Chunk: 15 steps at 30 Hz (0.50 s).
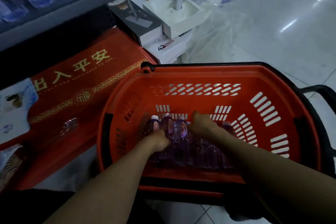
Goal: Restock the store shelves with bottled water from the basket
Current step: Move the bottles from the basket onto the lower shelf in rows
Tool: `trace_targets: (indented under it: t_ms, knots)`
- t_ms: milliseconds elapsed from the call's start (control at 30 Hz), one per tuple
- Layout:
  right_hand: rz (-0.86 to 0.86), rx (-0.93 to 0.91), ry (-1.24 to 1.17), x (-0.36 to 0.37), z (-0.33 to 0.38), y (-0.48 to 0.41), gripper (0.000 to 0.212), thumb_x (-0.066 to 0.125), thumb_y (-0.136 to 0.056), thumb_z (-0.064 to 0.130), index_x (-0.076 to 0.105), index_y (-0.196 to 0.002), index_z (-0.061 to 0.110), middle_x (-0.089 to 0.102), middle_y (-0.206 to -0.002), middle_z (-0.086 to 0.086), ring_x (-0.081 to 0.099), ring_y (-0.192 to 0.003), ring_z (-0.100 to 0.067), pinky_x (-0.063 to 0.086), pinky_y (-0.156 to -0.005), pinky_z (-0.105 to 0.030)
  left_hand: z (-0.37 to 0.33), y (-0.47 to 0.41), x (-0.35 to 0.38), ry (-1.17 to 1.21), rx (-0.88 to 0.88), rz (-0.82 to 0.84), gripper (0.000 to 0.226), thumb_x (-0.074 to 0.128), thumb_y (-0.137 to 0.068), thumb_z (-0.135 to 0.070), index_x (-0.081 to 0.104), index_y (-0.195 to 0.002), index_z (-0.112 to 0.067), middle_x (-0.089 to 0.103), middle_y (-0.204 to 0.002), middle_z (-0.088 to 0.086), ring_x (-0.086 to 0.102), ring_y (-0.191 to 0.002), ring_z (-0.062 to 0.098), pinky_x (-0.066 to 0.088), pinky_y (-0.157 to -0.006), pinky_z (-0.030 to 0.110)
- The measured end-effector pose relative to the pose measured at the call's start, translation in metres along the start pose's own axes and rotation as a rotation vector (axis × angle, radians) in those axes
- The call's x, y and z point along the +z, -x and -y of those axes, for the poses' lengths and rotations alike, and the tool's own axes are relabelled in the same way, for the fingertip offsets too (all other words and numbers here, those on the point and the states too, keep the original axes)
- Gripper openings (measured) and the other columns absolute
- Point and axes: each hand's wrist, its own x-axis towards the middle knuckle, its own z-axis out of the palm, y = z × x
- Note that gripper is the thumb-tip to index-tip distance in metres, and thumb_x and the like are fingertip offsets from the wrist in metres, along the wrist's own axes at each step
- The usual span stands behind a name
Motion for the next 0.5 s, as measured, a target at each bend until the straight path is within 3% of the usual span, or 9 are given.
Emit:
trace_targets:
  t_ms: [33,100,167,267,400,500]
  knots:
    - [0.030,-0.001,-0.004,0.007,0.000,-0.004,0.040,0.049,-0.099,0.026,0.051,-0.131,0.002,0.061,-0.125,-0.020,0.060,-0.114,-0.036,0.050,-0.099,-0.043,-0.002,0.000,0.003,0.042,-0.023,-0.001,0.061,0.055,-0.083,-0.036,0.043,-0.143,-0.030,0.052,-0.144,0.010,0.059,-0.115,0.030,0.049,-0.101,0.038]
    - [0.075,-0.039,-0.006,0.022,0.001,-0.006,0.043,0.040,-0.101,0.030,0.049,-0.133,0.002,0.059,-0.130,-0.023,0.058,-0.118,-0.038,0.046,-0.102,-0.047,-0.019,0.029,-0.003,0.116,-0.031,-0.080,0.070,0.056,-0.088,-0.029,0.027,-0.152,-0.036,0.027,-0.160,0.006,0.047,-0.131,0.033,0.043,-0.107,0.038]
    - [0.176,-0.092,0.007,0.041,-0.010,-0.026,0.051,0.036,-0.101,0.038,0.043,-0.141,0.007,0.054,-0.138,-0.022,0.057,-0.120,-0.036,0.045,-0.103,-0.046,-0.025,0.016,-0.003,0.171,-0.097,-0.117,0.077,0.057,-0.092,-0.022,0.014,-0.156,-0.030,0.013,-0.163,0.006,0.037,-0.139,0.033,0.039,-0.108,0.035]
    - [0.270,-0.119,-0.030,0.047,-0.017,-0.020,0.044,0.047,-0.100,0.035,0.052,-0.137,0.012,0.053,-0.141,-0.016,0.054,-0.124,-0.030,0.043,-0.104,-0.035,-0.026,0.009,0.000,0.219,-0.157,-0.206,0.078,0.060,-0.091,-0.018,0.017,-0.156,-0.021,0.022,-0.160,0.012,0.035,-0.141,0.031,0.036,-0.111,0.032]
    - [0.286,-0.018,-0.218,0.058,-0.026,-0.031,0.039,0.060,-0.095,0.029,0.059,-0.131,0.012,0.058,-0.132,-0.007,0.056,-0.118,-0.024,0.043,-0.096,-0.023,-0.030,-0.003,-0.003,0.137,-0.084,-0.244,0.079,0.059,-0.088,-0.017,0.020,-0.155,-0.030,0.004,-0.165,0.008,0.010,-0.151,0.029,0.019,-0.121,0.032]
    - [0.213,0.047,-0.339,0.067,-0.023,-0.037,0.047,0.072,-0.080,0.035,0.063,-0.123,0.017,0.065,-0.122,-0.003,0.063,-0.104,-0.018,0.053,-0.091,-0.028,-0.026,-0.011,-0.004,0.031,-0.041,-0.216,0.079,0.059,-0.089,-0.020,0.017,-0.156,-0.026,-0.001,-0.165,0.006,0.002,-0.151,0.026,0.012,-0.122,0.034]
